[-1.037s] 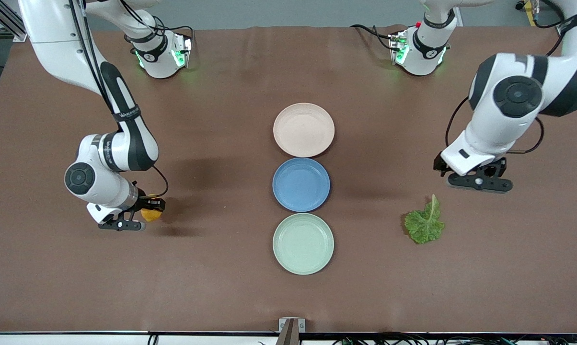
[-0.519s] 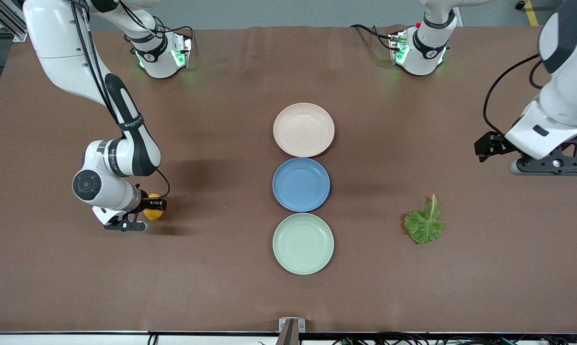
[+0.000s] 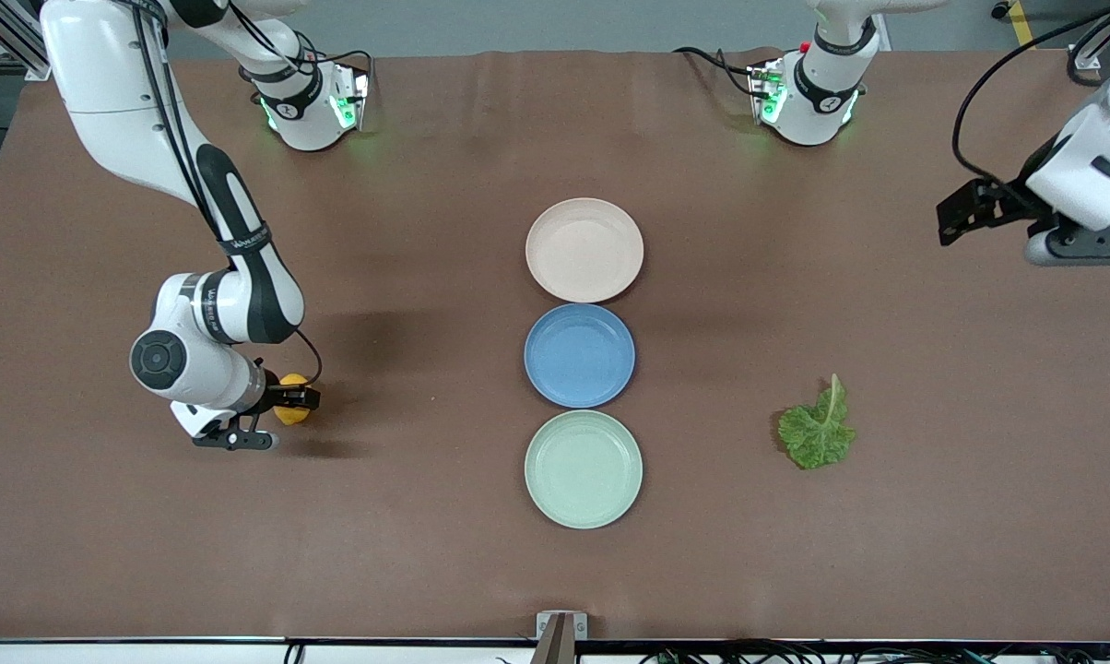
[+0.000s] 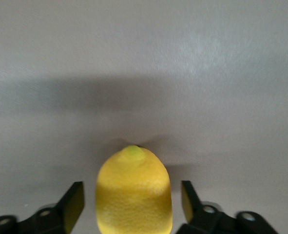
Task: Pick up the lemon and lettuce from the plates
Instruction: 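Release the lettuce and lemon onto the table, opening both grippers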
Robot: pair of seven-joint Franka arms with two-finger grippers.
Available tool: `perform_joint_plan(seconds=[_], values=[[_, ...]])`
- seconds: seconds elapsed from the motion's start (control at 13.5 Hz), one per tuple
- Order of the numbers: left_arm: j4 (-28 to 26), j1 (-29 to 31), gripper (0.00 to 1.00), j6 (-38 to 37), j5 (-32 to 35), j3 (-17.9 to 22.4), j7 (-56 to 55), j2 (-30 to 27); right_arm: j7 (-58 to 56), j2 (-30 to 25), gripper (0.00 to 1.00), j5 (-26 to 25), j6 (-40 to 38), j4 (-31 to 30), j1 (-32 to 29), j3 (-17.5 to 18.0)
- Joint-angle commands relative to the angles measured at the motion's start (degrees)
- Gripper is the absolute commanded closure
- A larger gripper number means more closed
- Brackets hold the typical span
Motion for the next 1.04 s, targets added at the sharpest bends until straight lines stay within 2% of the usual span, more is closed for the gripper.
perform_joint_plan(seconds=[0.0, 0.15, 0.37, 0.52, 0.59, 0.81, 0.96], values=[[-0.91, -0.75, 0.00, -1.60, -2.32, 2.28, 0.87, -1.93, -0.36, -0.88, 0.00, -0.66, -11.42, 8.15, -1.04, 0.84], [-1.09, 0.04, 0.00, -2.92, -2.41, 1.33, 0.61, -2.81, -0.45, -0.88, 0.00, -1.19, -21.62, 15.62, -1.22, 0.58], [-2.93, 0.31, 0.00, -2.75, -2.41, -0.17, -0.45, -4.92, -0.98, -1.14, 0.00, -4.16, -29.48, 22.67, -1.57, -0.48], [-4.42, -0.21, 0.00, -2.31, -2.49, -0.09, -0.62, -6.76, -1.06, -1.93, 0.00, -9.25, -30.28, 23.74, -1.48, -0.39], [-4.17, -0.31, 0.00, -2.05, -2.49, -0.35, -0.89, -6.86, -0.98, -2.98, 0.00, -9.27, -31.50, 23.57, -1.66, -0.39], [-4.69, -0.04, 0.00, -0.64, -2.41, -1.23, -1.68, -6.95, -3.07, -7.19, 0.00, -8.31, -37.83, 23.05, -4.81, -0.21], [-4.78, -0.04, 0.00, -0.55, -2.23, -0.97, -1.51, -7.04, -8.42, -10.70, 0.00, -4.29, -39.95, 20.86, -7.71, -0.30]])
